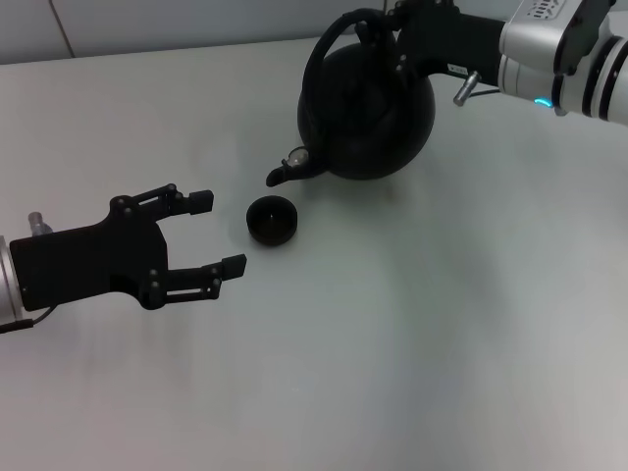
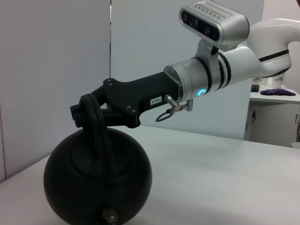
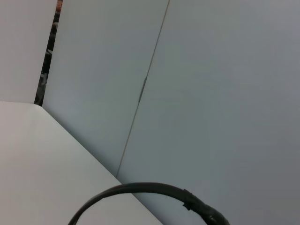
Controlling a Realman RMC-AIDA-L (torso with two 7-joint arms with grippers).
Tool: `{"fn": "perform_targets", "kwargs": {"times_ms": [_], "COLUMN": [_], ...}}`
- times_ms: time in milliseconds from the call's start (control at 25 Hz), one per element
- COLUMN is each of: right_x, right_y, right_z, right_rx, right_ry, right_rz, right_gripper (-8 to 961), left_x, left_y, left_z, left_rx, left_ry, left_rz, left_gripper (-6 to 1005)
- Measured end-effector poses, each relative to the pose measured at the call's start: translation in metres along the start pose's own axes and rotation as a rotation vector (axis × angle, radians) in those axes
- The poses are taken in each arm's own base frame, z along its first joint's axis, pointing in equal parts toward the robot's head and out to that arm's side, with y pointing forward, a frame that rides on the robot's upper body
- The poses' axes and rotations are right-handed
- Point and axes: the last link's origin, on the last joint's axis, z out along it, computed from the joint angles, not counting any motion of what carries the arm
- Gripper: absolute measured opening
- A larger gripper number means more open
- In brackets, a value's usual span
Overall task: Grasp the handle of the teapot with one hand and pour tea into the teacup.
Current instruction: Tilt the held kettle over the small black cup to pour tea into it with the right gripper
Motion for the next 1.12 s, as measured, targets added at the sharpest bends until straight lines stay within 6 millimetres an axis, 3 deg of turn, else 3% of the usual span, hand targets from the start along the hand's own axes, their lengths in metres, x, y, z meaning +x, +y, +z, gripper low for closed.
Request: {"fn": "perform_targets", "kwargs": {"times_ms": [1120], "right_x": [-0.015], "right_y": [-0.003], "right_z": [0.002], "right_rx": [-0.035], "right_ry": [0.018], "right_rz": [-0.156], "right_gripper": [101], "left_x": [0.001], "left_y": [-0.001], "left_z": [0.004], "left_rx": [0.006], "left_ry": [0.002], "left_rz": [0.004], "left_gripper": [863]}}
